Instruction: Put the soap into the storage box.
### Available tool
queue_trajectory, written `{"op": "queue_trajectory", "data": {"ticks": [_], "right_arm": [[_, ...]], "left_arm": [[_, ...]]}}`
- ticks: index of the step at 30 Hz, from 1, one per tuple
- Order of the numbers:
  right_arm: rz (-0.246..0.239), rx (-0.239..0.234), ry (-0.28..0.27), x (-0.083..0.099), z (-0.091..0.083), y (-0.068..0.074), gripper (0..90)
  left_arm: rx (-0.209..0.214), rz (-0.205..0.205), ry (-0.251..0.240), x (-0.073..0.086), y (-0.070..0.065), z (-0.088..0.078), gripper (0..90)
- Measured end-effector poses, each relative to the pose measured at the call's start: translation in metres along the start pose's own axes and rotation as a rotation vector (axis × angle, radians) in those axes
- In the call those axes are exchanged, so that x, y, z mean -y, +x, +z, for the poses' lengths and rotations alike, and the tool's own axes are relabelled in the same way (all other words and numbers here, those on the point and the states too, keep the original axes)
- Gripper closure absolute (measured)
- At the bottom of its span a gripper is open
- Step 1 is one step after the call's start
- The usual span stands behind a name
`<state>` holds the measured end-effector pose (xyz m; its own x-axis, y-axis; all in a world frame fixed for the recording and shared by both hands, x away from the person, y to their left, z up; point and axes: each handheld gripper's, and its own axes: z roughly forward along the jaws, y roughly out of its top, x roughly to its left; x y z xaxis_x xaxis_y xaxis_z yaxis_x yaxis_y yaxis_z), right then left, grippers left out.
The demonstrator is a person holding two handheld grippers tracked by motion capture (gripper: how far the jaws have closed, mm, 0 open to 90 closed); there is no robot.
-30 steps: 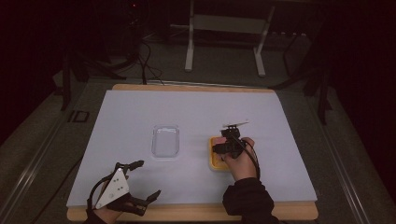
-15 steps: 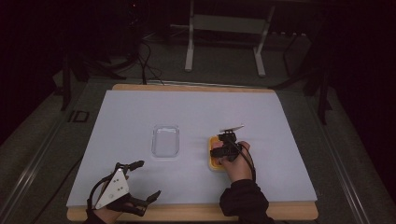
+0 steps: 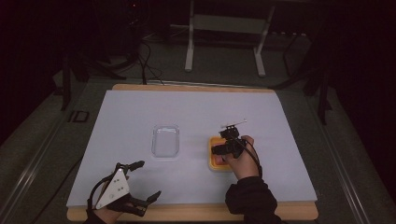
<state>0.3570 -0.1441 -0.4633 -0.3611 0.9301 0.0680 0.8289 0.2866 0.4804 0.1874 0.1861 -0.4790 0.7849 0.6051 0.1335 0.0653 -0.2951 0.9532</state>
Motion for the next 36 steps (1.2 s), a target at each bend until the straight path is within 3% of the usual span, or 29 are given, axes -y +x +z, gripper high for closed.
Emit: {"op": "queue_trajectory", "data": {"ticks": [8, 11, 17, 26, 36], "right_arm": [[-0.074, -0.124, -0.001, -0.009, -0.023, -0.005, 17.0], [-0.112, -0.113, -0.009, -0.01, -0.027, -0.008, 13.1], [-0.175, -0.138, -0.042, -0.007, -0.034, -0.023, 13.0], [-0.185, -0.142, -0.089, -0.001, -0.053, -0.052, 12.7], [-0.235, -0.149, -0.118, 0.016, -0.066, -0.073, 12.8]], "left_arm": [[0.001, 0.0, 0.003, 0.0, 0.0, 0.0, 0.6], [0.004, 0.0, 0.001, 0.0, 0.0, 0.0, 0.6], [0.001, -0.005, -0.004, 0.0, 0.0, -0.001, 0.6], [0.001, -0.003, -0.001, 0.0, 0.0, 0.0, 0.6], [0.002, -0.002, 0.003, 0.0, 0.0, 0.0, 0.6]]}}
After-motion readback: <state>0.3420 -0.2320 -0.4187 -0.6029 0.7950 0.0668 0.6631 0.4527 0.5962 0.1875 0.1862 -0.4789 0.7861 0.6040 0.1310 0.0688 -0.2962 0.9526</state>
